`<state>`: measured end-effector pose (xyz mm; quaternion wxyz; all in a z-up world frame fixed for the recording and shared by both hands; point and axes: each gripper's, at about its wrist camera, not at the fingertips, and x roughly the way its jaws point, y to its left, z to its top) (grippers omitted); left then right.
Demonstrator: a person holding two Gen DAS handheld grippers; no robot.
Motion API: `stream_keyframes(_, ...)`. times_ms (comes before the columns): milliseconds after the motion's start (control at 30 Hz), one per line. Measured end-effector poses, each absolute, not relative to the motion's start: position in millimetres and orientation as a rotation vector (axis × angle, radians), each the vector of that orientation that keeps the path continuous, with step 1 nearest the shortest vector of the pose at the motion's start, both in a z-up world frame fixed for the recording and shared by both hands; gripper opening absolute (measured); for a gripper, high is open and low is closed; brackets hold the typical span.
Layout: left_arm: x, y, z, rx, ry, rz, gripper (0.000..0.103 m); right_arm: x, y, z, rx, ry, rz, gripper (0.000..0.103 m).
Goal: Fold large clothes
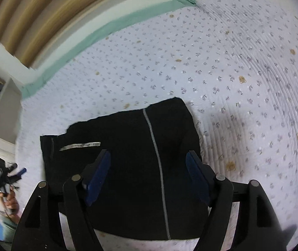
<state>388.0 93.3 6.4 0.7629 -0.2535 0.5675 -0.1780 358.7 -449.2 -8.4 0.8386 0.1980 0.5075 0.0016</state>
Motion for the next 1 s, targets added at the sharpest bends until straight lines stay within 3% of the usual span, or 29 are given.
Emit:
stream_keyframes(467,463,49,-74,-0.575,1.352,-0.408,0.080,456,-460,-116,0.295,1.214,0.009,0.077)
stream_keyframes(500,465,49,-77,-0.598,1.359,-0.400,0.080,455,-456,-116,0.276,1.211,0.008,0.059)
stream_keyframes(533,464,48,-80,-0.611,1.350,-0.399,0.075,454,-452,-114,0.253,1.203,0.003,0.043)
stream_keyframes(567,461,47,-77,-0.622,1.328,-0.412,0.050,450,-448,-110,0.223,1.192,-0.005,0.024)
stream_keyframes(633,457,40,-69,-0.594,1.308,-0.441,0.014,441,-443,-96,0.172,1.153,-0.032,0.019)
stream_keyframes(867,457,35,0,-0.557,1.141,-0.447,0.009,433,-448,-33,0.125,1.015,-0.121,0.010)
stream_keyframes(1000,480,25,-25,-0.506,1.191,-0.368,0.009,456,-447,-51,0.114,1.047,-0.160,0.010)
